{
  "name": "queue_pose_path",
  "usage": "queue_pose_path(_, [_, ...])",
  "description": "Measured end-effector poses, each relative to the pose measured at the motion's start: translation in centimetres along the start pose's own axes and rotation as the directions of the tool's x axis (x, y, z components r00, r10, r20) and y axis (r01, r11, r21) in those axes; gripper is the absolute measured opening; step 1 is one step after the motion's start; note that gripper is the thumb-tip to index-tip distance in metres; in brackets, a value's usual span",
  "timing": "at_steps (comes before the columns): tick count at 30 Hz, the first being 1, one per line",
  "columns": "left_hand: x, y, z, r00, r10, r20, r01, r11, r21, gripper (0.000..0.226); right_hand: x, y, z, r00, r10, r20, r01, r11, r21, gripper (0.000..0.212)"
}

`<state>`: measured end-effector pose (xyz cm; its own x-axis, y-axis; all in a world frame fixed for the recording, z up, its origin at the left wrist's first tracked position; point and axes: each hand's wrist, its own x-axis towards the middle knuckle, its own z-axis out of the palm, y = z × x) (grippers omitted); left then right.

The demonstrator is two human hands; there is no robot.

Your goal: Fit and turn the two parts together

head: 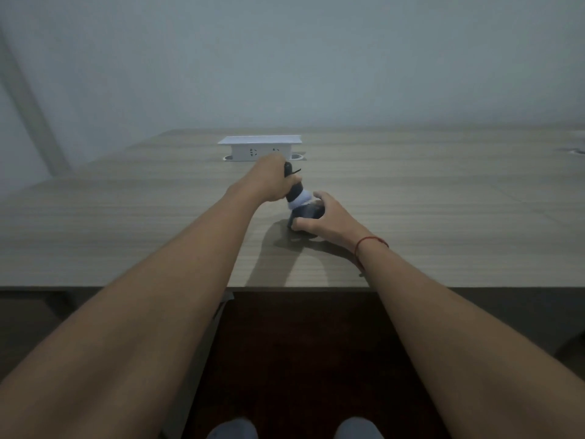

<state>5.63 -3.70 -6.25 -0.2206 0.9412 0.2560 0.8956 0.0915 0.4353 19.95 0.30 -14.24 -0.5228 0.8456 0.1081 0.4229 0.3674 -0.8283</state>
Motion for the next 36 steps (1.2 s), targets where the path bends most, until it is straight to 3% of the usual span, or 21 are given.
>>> queue_pose_path(2, [0.2,0.7,0.3,1.0,0.019,-0.006,-0.02,0.999,-0.035,0.027,-0.1,0.0,-0.1,1.0,-0.011,0.003,0.011,1.0,0.023,0.075])
queue_pose_path(6, [0.3,0.2,1.2,0.997,-0.07,-0.011,0.071,0.997,0.026,0.026,-0.1,0.1,-0.2,1.0,0.023,-0.004,-0.023,0.998,0.05,0.11])
queue_pose_path(11, [1.2,1.1,0.9,1.0,-0.021,0.004,0.021,0.998,-0.054,0.03,0.0,0.0,-0.4,0.999,0.03,-0.011,-0.029,0.996,0.086,0.127])
queue_pose_path(15, [1.4,1.4,1.6,0.994,-0.081,0.071,0.08,0.997,0.018,0.027,-0.3,0.0,-0.4,0.999,0.032,-0.03,-0.029,0.994,0.11,0.137])
queue_pose_path(20, [2.0,2.6,1.5,0.994,-0.074,0.082,0.084,0.989,-0.123,0.024,-0.1,0.0,-0.7,1.0,0.018,-0.003,-0.017,0.99,0.14,0.136])
queue_pose_path(24, [2.2,1.8,2.4,0.981,-0.176,0.086,0.191,0.956,-0.222,0.028,-0.2,0.1,-0.7,1.0,0.016,-0.021,-0.013,0.99,0.14,0.136])
queue_pose_path(32, [2.0,0.7,2.6,0.968,-0.251,0.026,0.246,0.918,-0.31,0.023,0.1,-0.1,0.0,0.999,0.043,-0.031,-0.041,0.998,0.052,0.149])
queue_pose_path(36, [1.6,-0.9,2.2,0.951,-0.308,0.018,0.286,0.858,-0.427,0.024,0.1,-0.3,-0.1,0.999,0.049,-0.017,-0.049,0.999,0.025,0.141])
